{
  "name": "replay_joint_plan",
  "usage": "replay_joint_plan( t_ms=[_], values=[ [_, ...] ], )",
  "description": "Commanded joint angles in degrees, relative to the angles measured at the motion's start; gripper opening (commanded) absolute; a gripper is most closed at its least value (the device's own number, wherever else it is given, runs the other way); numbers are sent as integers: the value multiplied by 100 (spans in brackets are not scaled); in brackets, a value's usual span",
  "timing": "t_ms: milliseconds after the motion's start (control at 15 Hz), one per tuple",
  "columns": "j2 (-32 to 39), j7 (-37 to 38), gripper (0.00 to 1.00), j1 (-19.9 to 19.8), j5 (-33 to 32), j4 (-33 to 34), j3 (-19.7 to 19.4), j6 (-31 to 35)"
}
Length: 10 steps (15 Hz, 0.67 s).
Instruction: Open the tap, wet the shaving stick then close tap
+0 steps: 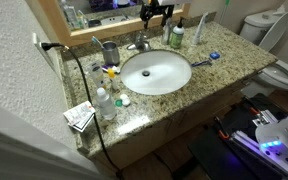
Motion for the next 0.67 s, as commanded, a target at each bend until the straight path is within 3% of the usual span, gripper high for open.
replay_joint_plan(
  t_ms=[0,400,467,600],
  values=[
    [0,-22,100,93,49,18,-99,5],
    [1060,-304,100,6,324,825,-139,433],
    [579,-129,100,104,200,368,-210,346],
    [769,-145,100,111,224,468,-240,387]
  ],
)
